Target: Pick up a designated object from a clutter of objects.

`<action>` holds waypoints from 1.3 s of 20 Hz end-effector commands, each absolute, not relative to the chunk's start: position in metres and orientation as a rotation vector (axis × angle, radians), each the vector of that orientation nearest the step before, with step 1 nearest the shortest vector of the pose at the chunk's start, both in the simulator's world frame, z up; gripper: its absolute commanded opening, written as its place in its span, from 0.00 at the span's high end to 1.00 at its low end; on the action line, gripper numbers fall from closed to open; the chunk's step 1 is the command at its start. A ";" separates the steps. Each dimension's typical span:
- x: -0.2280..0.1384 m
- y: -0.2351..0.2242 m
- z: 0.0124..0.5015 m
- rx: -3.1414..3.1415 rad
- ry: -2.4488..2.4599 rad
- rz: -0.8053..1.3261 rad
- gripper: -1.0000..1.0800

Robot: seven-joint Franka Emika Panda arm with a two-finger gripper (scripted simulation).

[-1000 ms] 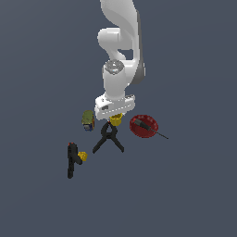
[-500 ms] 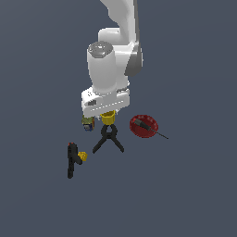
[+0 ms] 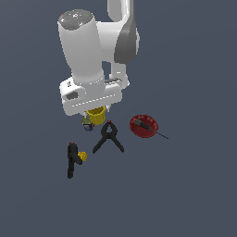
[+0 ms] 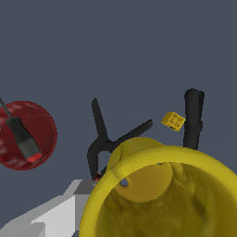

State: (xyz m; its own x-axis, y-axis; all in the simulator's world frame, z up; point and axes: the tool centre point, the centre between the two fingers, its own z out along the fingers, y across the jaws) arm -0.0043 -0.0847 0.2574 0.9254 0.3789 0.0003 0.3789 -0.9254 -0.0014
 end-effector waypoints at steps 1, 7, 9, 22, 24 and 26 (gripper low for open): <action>0.007 -0.093 0.275 -3.081 -0.607 0.000 1.00; 0.033 -0.109 0.311 -3.082 -0.607 0.000 1.00; 0.040 -0.114 0.321 -3.082 -0.607 0.000 1.00; 0.081 -0.139 0.375 -3.082 -0.608 0.000 1.00; 0.085 -0.142 0.380 -3.082 -0.608 0.000 1.00; 0.087 -0.143 0.383 -3.082 -0.608 0.000 1.00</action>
